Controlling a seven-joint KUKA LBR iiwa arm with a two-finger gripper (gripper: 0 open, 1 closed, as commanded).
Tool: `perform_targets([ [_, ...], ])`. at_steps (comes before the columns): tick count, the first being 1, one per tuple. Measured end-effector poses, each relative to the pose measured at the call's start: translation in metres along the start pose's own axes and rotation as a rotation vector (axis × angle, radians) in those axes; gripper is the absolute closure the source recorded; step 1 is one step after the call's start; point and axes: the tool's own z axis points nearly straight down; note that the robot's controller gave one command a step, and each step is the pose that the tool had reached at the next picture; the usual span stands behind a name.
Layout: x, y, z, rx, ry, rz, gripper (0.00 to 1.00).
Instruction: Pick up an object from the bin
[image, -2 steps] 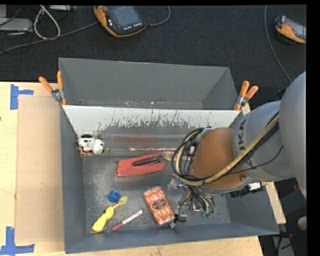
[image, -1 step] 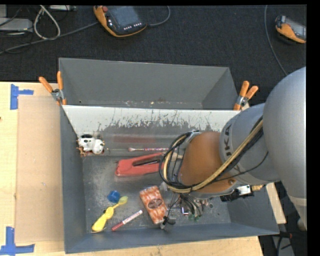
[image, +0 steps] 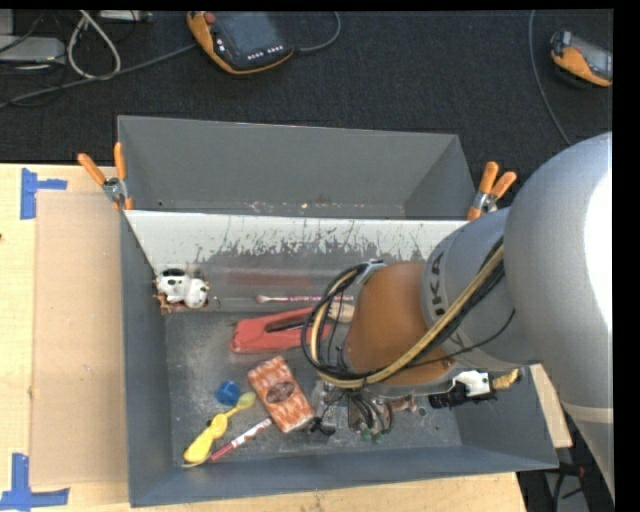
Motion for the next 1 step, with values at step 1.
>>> perform_targets([
  [1,0.0000,0.0001,0.0000,0.000,0.000,-0.002,1.00],
])
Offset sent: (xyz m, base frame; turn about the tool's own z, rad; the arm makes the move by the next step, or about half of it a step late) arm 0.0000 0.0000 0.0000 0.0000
